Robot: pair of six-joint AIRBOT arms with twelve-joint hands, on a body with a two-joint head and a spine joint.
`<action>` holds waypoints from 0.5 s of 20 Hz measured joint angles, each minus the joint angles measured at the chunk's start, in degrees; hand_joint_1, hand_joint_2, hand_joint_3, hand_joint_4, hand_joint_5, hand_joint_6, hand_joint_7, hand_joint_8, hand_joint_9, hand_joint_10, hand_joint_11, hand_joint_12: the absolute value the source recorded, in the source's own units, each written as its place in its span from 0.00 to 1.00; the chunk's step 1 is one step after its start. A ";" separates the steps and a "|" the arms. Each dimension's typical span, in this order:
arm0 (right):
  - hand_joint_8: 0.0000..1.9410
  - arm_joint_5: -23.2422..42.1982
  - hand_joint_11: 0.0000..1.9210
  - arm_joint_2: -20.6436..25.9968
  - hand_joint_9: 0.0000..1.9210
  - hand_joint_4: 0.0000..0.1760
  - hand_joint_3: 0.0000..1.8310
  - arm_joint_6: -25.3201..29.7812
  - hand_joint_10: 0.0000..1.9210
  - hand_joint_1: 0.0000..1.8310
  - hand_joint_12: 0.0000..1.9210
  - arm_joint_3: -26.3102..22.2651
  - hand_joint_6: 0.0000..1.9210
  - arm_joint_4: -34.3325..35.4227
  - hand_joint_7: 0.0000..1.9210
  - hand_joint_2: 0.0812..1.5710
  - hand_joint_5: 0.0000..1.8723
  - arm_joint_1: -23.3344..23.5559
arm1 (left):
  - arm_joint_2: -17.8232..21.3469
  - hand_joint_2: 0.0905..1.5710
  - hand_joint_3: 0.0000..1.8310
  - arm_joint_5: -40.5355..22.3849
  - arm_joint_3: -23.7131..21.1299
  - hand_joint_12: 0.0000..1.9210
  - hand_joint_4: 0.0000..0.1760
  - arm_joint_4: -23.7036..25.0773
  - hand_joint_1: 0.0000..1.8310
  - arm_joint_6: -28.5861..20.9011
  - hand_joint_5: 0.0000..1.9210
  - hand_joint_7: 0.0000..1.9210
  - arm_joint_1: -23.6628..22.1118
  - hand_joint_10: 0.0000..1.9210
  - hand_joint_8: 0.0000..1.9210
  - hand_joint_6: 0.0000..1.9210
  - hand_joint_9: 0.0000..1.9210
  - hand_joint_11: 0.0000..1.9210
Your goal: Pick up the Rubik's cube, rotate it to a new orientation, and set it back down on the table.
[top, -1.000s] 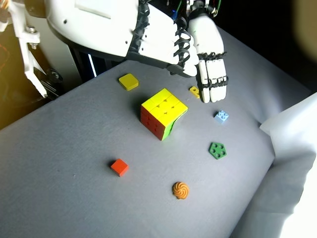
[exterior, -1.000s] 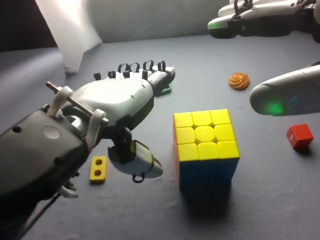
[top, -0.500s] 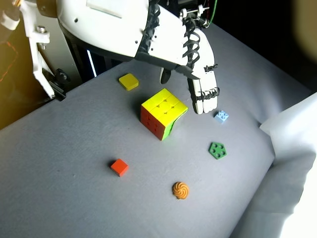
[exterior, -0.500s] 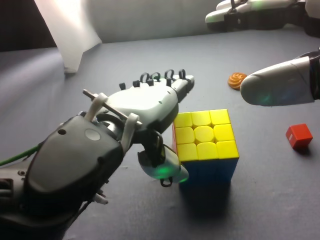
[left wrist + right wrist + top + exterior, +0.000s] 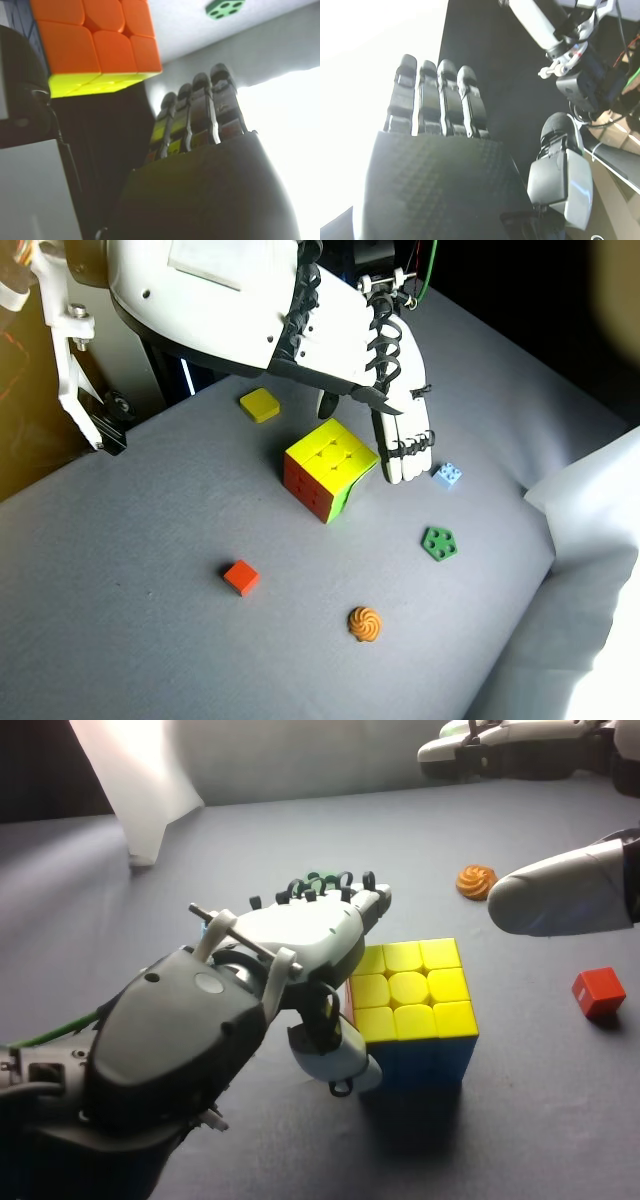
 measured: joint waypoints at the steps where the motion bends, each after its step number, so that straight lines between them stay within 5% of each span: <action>1: 0.00 0.04 0.00 0.02 0.03 0.00 0.00 0.00 0.00 0.00 0.10 0.00 0.00 -0.02 0.06 0.66 0.10 0.00 | -0.42 0.51 0.00 -0.04 0.22 0.01 0.00 -0.33 0.68 0.31 0.00 0.00 -0.13 0.00 0.00 0.00 0.00 0.02; 10: 0.00 0.07 0.00 0.20 0.05 0.00 0.00 -0.07 0.00 0.00 0.13 0.00 0.00 0.02 0.08 0.66 0.10 0.00 | -4.04 0.52 0.00 -0.07 2.75 0.02 0.00 -2.91 0.68 1.49 0.02 0.00 -0.52 0.00 0.00 0.00 0.00 0.01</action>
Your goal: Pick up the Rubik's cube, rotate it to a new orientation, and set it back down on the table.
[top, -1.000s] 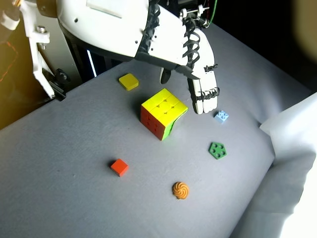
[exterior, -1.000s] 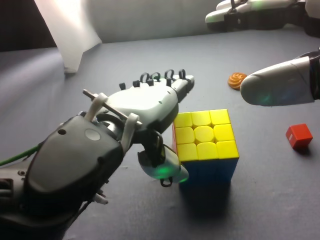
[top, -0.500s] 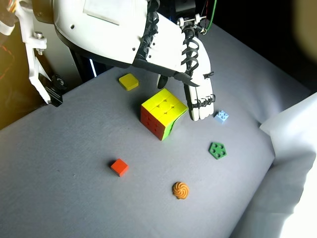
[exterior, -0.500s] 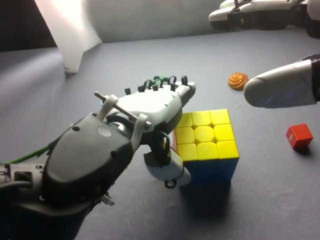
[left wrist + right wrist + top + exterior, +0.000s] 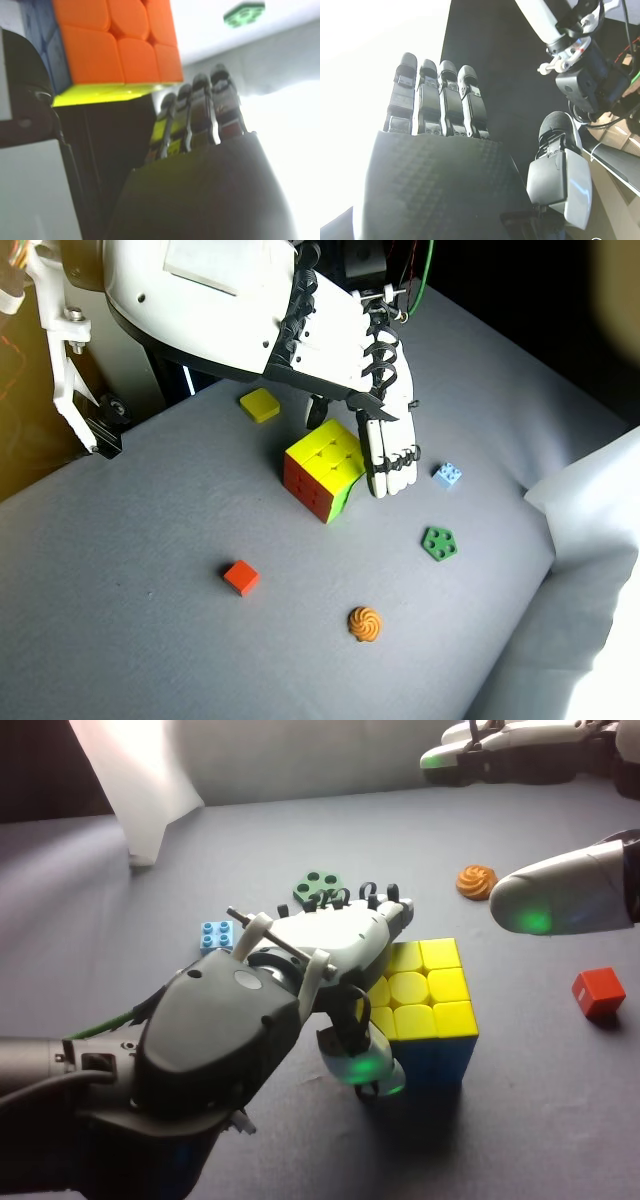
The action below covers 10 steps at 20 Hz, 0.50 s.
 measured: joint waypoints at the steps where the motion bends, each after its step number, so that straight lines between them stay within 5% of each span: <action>1: 0.00 0.00 0.00 0.00 0.04 0.00 0.00 -0.02 0.00 0.00 0.11 0.00 0.00 -0.02 0.07 0.65 0.09 -0.02 | -0.31 0.51 0.00 -0.15 0.39 0.01 0.00 -0.28 0.69 0.28 0.02 0.00 0.00 0.00 0.00 0.00 0.00 0.00; 10: 0.00 0.42 0.00 0.00 0.05 0.00 0.00 -0.81 0.00 0.00 0.14 0.00 0.00 -0.02 0.07 0.65 0.09 -0.11 | -1.18 0.52 0.00 -0.09 2.47 0.01 0.00 -0.72 0.67 0.50 0.01 0.00 1.57 0.00 0.00 0.00 0.00 0.02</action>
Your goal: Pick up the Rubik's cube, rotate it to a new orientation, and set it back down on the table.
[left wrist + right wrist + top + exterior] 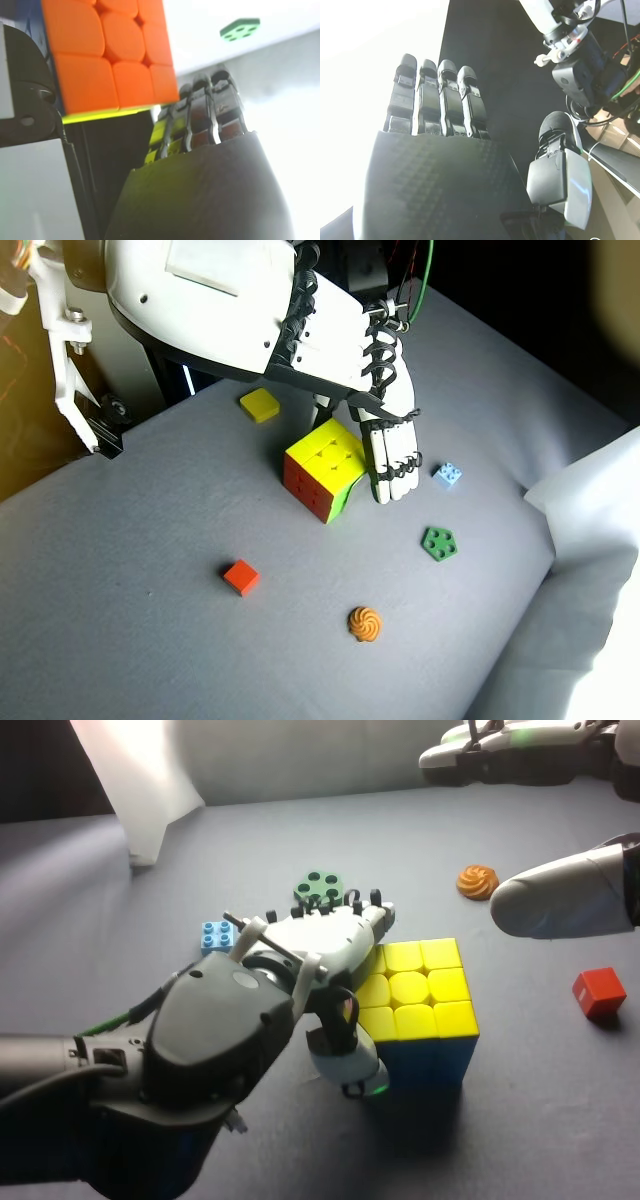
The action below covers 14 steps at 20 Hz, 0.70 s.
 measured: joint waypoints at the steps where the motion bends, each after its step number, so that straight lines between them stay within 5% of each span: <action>1: 0.00 0.15 0.00 0.00 0.03 0.00 0.00 -0.02 0.00 0.00 0.11 0.00 0.00 0.00 0.06 0.65 0.08 0.00 | -0.31 0.52 0.00 0.50 0.26 0.01 0.00 -0.24 0.68 0.00 0.02 0.00 0.11 0.00 0.00 0.01 0.00 0.01; 5: 0.00 0.15 0.00 0.11 0.07 0.00 0.00 -0.11 0.00 0.02 0.19 0.00 0.00 0.00 0.10 0.65 0.12 0.00 | -0.72 0.53 0.00 0.55 0.66 0.01 0.00 -0.59 0.68 0.00 0.02 0.00 0.09 0.00 0.00 0.00 0.00 0.00; 6: 0.00 0.15 0.00 0.13 0.04 0.00 0.00 -0.11 0.00 0.00 0.12 0.00 0.00 0.00 0.07 0.65 0.09 0.00 | -1.07 0.53 0.00 0.37 1.01 0.00 0.00 -1.33 0.68 0.00 0.02 0.00 -0.20 0.00 0.00 0.00 0.00 0.00; 14: 0.00 0.50 0.00 0.17 0.04 0.00 0.00 -0.13 0.00 0.00 0.11 0.00 0.00 -0.02 0.07 0.65 0.09 0.00 | -3.50 0.53 0.00 -0.26 2.69 0.01 0.00 -2.14 0.68 0.02 0.02 0.00 -0.50 0.00 0.00 0.01 0.00 0.02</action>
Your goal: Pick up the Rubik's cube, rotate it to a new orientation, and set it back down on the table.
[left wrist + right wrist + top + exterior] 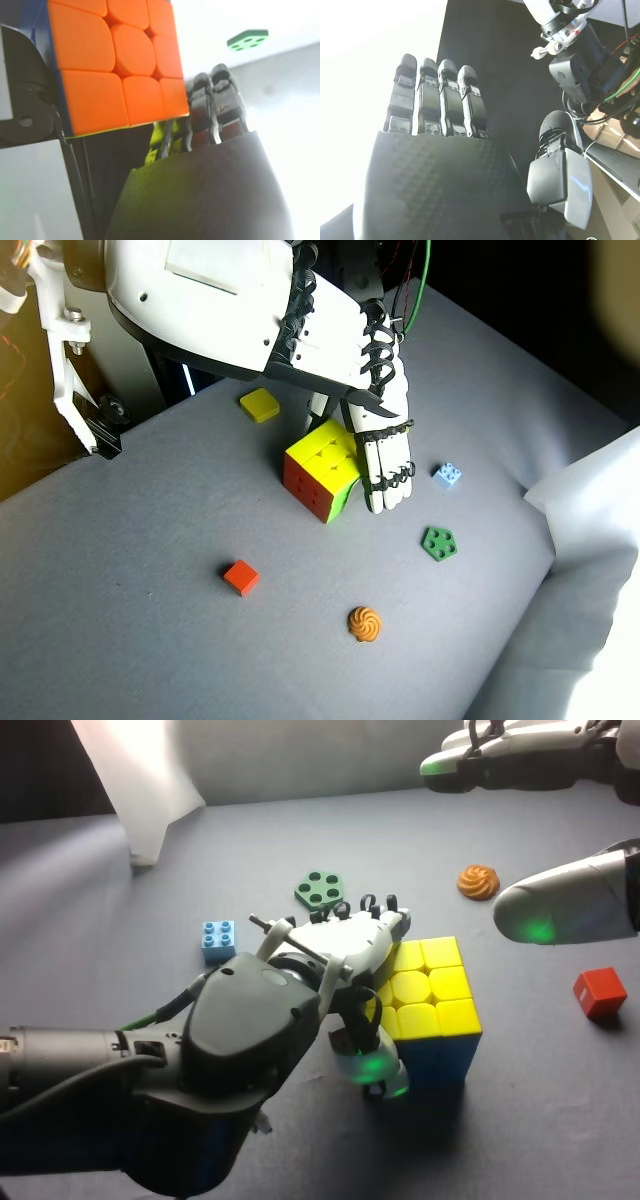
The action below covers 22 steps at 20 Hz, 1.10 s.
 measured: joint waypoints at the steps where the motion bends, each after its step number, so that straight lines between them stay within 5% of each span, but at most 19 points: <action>1: 0.00 0.09 0.00 0.00 0.04 0.00 0.00 0.00 0.00 0.00 0.12 0.00 0.00 0.02 0.07 0.65 0.09 0.00 | -0.09 0.53 0.00 -0.02 0.02 0.01 0.00 -0.02 0.69 -0.04 0.02 0.00 0.00 0.00 0.00 0.01 0.00 0.01; 18: 0.00 0.24 0.00 0.00 0.04 0.00 0.00 -1.11 0.00 0.00 0.13 0.00 0.00 0.02 0.07 0.65 0.10 -0.83 | -0.33 0.55 0.00 -0.42 0.50 0.02 0.00 0.72 0.68 -1.03 0.04 0.01 1.07 0.00 0.00 0.01 0.00 0.02; 19: 0.00 0.26 0.00 0.00 0.04 0.00 0.00 -1.11 0.00 0.00 0.13 0.00 0.00 0.00 0.07 0.65 0.10 -0.83 | -0.33 0.55 0.00 -0.44 0.50 0.04 0.00 0.70 0.70 -1.03 0.07 0.03 1.07 0.00 0.00 0.00 0.02 0.03; 22: 0.00 0.24 0.00 0.00 0.03 0.00 0.00 -1.11 0.00 0.00 0.10 0.00 0.00 0.00 0.06 0.64 0.09 -0.83 | -0.20 0.60 0.00 -0.48 0.50 0.35 0.00 0.72 0.74 -1.14 0.20 0.21 1.31 0.01 0.01 0.01 0.21 0.05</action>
